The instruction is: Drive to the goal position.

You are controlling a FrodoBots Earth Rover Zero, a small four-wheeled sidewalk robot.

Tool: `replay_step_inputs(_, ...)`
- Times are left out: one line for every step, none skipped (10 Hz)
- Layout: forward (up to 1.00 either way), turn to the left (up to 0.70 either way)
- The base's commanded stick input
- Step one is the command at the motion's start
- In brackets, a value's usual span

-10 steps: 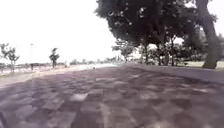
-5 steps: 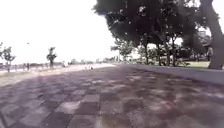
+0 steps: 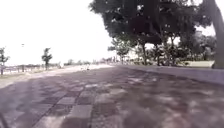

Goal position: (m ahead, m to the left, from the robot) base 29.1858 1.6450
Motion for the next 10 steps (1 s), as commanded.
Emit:
replay_step_inputs(0.85,0.00)
replay_step_inputs(0.85,0.00)
replay_step_inputs(0.85,0.00)
replay_step_inputs(0.85,0.00)
replay_step_inputs(0.85,0.00)
replay_step_inputs(0.85,0.00)
replay_step_inputs(0.85,0.00)
replay_step_inputs(0.85,0.00)
replay_step_inputs(0.85,0.00)
replay_step_inputs(0.85,0.07)
